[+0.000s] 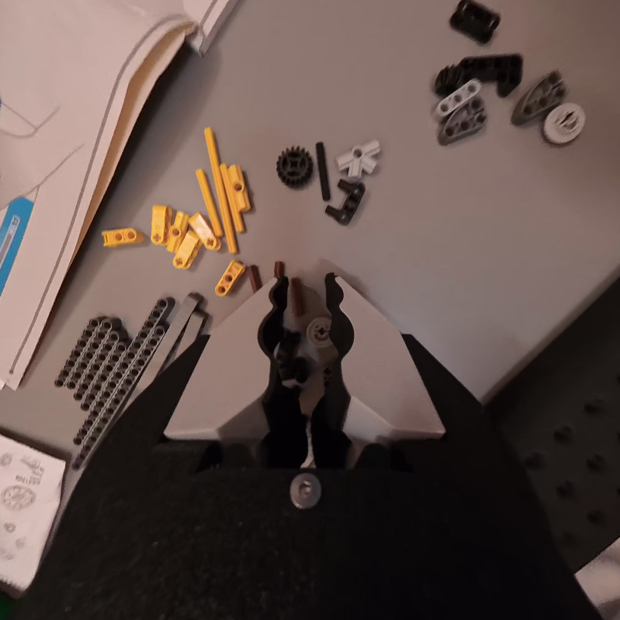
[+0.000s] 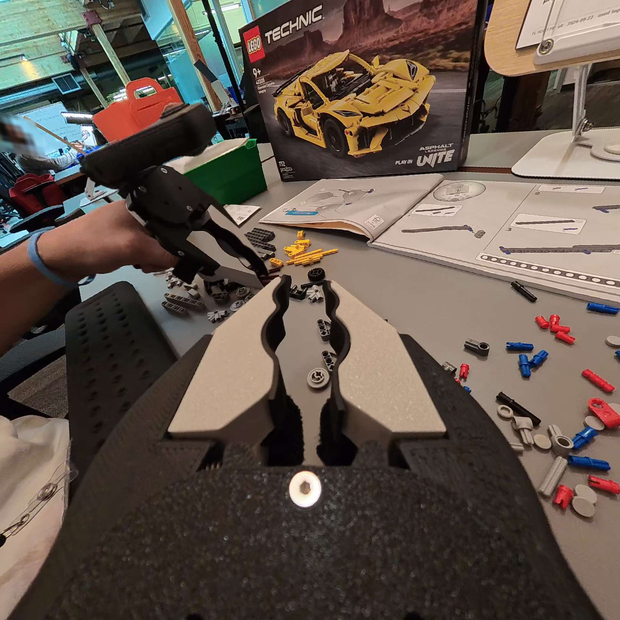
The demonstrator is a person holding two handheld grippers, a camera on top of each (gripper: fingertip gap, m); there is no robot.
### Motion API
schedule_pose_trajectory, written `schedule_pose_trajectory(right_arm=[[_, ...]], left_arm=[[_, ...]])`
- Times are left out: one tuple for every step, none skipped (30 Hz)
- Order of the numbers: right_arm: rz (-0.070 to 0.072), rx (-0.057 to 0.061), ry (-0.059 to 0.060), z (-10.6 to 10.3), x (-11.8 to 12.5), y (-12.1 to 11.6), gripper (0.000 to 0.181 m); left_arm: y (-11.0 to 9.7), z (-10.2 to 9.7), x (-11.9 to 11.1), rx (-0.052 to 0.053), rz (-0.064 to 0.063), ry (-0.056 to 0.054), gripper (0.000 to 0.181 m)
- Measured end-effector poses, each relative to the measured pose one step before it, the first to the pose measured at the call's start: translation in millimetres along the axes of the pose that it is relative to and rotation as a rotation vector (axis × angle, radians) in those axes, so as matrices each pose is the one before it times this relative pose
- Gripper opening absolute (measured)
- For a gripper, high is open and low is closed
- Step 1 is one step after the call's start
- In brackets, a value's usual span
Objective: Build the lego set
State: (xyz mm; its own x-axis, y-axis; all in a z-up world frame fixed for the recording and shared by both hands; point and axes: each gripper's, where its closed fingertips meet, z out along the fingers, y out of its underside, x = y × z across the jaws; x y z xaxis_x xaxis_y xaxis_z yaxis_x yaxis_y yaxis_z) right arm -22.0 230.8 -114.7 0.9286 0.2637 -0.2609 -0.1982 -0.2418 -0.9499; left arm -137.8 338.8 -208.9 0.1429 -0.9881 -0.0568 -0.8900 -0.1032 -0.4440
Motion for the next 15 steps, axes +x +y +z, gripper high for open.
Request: schedule_pose_trajectory(right_arm=[[0.0002, 0.0009, 0.0004, -0.06, 0.1, -0.12, 0.02], [0.0001, -0.0001, -0.0002, -0.01, -0.03, 0.01, 0.02], [-0.0003, -0.0008, 0.0, 0.18, 0.0, 0.18, 0.02], [-0.0002, -0.0017, -0.0002, 0.1, -0.05, 0.21, 0.02], [-0.0004, -0.0011, 0.0, 0.14, -0.01, 0.13, 0.02], [-0.0005, 0.0003, 0.0005, -0.08, 0.08, -0.01, 0.02], [0.0005, 0.0013, -0.0002, -0.13, -0.02, -0.15, 0.02], [0.001, 0.0025, 0.0, -0.29, 0.1, -0.32, 0.02], [0.0012, 0.003, 0.0002, -0.3, 0.19, -0.5, 0.02], [0.0022, 0.002, -0.0008, -0.19, 0.17, -0.24, 0.02], [0.0029, 0.0004, -0.0014, -0.02, 0.12, -0.09, 0.02], [0.002, 0.0001, -0.0015, -0.07, -0.04, 0.02, 0.02], [0.0004, 0.0006, -0.0008, 0.01, -0.05, -0.1, 0.02], [-0.0009, 0.0013, -0.0001, -0.18, -0.15, -0.18, 0.02], [-0.0011, 0.0014, 0.0002, -0.17, -0.1, -0.2, 0.02]], left_arm=[[-7.21, 0.72, 3.31, 0.0211, 0.0098, 0.0121, 0.021], [-7.92, 1.96, 2.82, 0.0209, 0.0143, 0.0069, 0.022], [-7.06, 3.5, 1.61, 0.013, 0.0167, 0.0007, 0.021], [-5.68, 4.56, 0.78, 0.0038, 0.0105, -0.0001, 0.021], [-5.23, 4.23, 0.85, 0.0018, -0.0032, 0.0063, 0.021], [-6.46, 2.49, 0.7, 0.0137, -0.015, 0.0121, 0.021], [-7.02, 1.25, 0.06, 0.0226, -0.0238, 0.0138, 0.019], [-5.02, 0.91, -0.48, 0.0122, -0.0307, 0.0138, 0.018], [-2.89, 1.13, -0.55, -0.0006, -0.0317, 0.0126, 0.018], [-1.81, 1.47, -0.48, -0.0031, -0.0266, 0.0093, 0.017], [-0.87, 1.58, -0.04, -0.003, -0.0175, 0.0085, 0.015], [0.54, 1.59, 1.03, -0.0074, -0.0076, 0.009, 0.014], [2.42, 1.81, 0.12, -0.0159, -0.0004, -0.0001, 0.013], [3.16, 1.9, -1.24, -0.0191, 0.0049, -0.0118, 0.013], [2.16, 1.59, -1.13, -0.0108, 0.007, -0.012, 0.013]])
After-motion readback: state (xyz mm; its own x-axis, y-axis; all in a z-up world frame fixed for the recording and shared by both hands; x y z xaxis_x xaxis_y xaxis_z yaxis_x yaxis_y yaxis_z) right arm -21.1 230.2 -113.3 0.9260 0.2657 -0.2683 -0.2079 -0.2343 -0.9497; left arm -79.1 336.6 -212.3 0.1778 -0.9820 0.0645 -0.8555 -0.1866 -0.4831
